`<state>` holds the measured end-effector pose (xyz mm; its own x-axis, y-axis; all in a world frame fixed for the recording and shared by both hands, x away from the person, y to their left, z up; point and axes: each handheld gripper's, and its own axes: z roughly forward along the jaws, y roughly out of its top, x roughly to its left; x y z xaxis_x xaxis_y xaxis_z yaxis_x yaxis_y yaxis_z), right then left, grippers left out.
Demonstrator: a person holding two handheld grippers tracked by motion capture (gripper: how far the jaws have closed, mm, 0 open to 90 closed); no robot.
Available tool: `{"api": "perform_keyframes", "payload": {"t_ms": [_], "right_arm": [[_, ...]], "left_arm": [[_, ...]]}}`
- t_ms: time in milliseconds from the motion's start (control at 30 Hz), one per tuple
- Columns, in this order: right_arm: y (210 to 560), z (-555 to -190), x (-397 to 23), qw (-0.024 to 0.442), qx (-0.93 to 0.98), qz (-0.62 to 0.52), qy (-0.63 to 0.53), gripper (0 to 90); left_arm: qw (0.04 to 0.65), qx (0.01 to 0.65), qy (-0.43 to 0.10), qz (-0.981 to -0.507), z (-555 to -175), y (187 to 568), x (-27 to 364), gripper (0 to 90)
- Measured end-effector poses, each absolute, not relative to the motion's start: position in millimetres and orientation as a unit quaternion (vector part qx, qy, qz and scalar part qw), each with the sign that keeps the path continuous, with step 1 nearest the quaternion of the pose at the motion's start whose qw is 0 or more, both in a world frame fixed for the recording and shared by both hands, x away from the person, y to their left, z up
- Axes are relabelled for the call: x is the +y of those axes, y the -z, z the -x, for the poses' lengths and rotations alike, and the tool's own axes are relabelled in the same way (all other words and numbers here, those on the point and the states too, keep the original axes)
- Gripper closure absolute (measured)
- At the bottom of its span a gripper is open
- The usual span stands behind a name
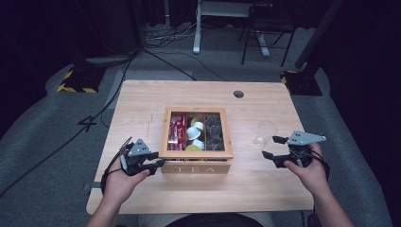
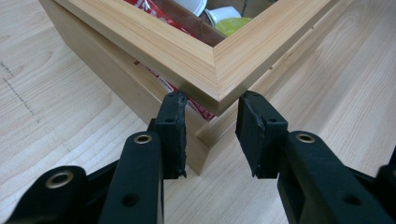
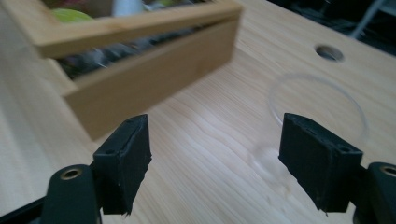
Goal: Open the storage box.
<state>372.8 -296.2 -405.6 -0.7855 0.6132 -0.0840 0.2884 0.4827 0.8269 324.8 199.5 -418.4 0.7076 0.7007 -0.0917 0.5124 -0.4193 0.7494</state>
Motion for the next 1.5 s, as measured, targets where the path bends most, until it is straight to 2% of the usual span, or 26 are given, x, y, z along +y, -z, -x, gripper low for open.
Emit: {"api": "perform_keyframes", "payload": {"t_ms": [333, 533, 833, 1000, 1500], "right_arm": [[395, -365, -231, 0.14, 0.863, -0.188, -0.449, 25.8], [399, -365, -211, 0.125, 0.873, -0.162, -0.444, 27.4], [405, -371, -194, 0.144, 0.88, -0.149, -0.428, 31.9], [404, -374, -189, 0.178, 0.877, -0.133, -0.426, 36.2], [397, -374, -186, 0.187, 0.883, -0.113, -0.415, 37.8]], "left_arm": [[0.411, 0.364, -0.118, -0.827, -326, 413, 202, 63.2], [0.41, 0.367, -0.115, -0.827, -327, 411, 202, 63.3], [0.414, 0.371, -0.117, -0.823, -327, 408, 201, 63.5], [0.414, 0.371, -0.118, -0.823, -327, 408, 201, 63.5], [0.433, 0.372, -0.117, -0.813, -328, 410, 203, 61.4]]}}
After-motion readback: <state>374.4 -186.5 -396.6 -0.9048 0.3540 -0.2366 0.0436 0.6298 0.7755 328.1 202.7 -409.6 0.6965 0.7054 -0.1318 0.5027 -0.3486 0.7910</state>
